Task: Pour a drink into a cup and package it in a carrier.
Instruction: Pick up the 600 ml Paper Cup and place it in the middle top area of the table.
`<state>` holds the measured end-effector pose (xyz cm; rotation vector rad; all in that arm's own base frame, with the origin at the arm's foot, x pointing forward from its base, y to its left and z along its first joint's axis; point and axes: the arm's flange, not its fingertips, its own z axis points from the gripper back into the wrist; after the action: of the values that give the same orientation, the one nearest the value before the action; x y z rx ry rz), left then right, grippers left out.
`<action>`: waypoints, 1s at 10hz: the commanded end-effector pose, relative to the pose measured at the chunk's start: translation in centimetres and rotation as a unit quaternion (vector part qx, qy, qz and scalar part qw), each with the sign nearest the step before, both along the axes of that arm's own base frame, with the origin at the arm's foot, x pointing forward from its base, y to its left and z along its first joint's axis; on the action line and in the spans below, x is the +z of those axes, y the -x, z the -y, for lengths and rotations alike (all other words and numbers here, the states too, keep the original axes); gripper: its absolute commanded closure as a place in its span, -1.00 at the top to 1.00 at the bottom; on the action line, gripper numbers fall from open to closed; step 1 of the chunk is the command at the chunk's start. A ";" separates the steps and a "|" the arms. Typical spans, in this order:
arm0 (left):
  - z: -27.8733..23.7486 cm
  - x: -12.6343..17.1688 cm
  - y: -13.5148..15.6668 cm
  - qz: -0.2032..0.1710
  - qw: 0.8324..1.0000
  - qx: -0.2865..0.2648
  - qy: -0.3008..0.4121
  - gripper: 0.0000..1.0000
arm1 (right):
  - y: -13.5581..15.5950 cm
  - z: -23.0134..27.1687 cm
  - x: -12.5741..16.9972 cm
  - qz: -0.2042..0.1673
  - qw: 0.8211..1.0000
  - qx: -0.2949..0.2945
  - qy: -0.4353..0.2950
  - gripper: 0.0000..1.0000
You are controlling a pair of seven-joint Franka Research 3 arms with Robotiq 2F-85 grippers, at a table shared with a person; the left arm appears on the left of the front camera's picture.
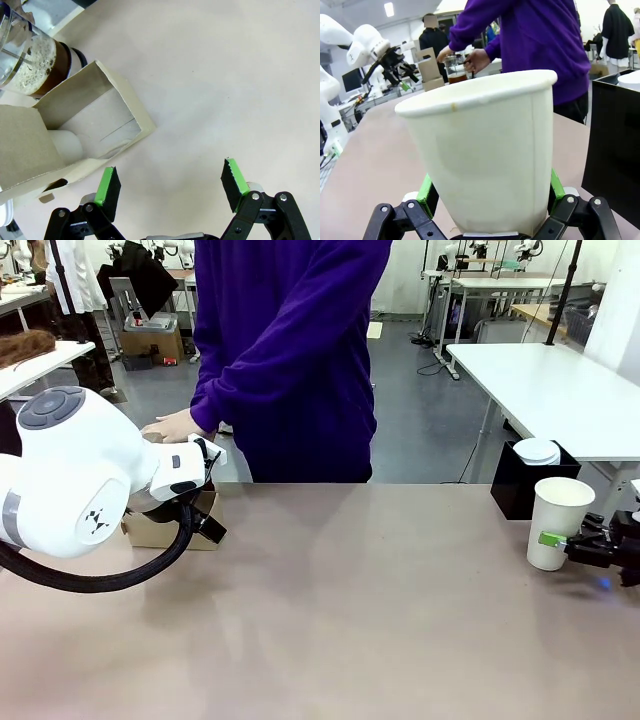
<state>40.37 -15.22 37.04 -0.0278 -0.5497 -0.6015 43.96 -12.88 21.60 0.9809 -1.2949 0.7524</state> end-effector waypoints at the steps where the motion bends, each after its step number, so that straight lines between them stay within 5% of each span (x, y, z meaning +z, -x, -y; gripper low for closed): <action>1: 0.0 0.0 0.0 0.000 1.000 0.000 0.001 1.00 | -0.2 -0.5 -0.3 0.008 1.000 -0.010 -0.001 0.60; 7: 0.0 0.0 0.0 0.000 1.000 0.000 0.001 1.00 | 0.1 0.1 -0.1 -0.002 1.000 0.000 -0.001 0.60; 10: 0.0 0.0 0.0 0.000 1.000 0.000 0.001 1.00 | 0.3 -3.8 6.4 0.005 0.999 -0.032 -0.015 0.60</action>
<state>40.37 -15.22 37.04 -0.0278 -0.5497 -0.6014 43.89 -11.49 24.71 0.9783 -1.3361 0.7468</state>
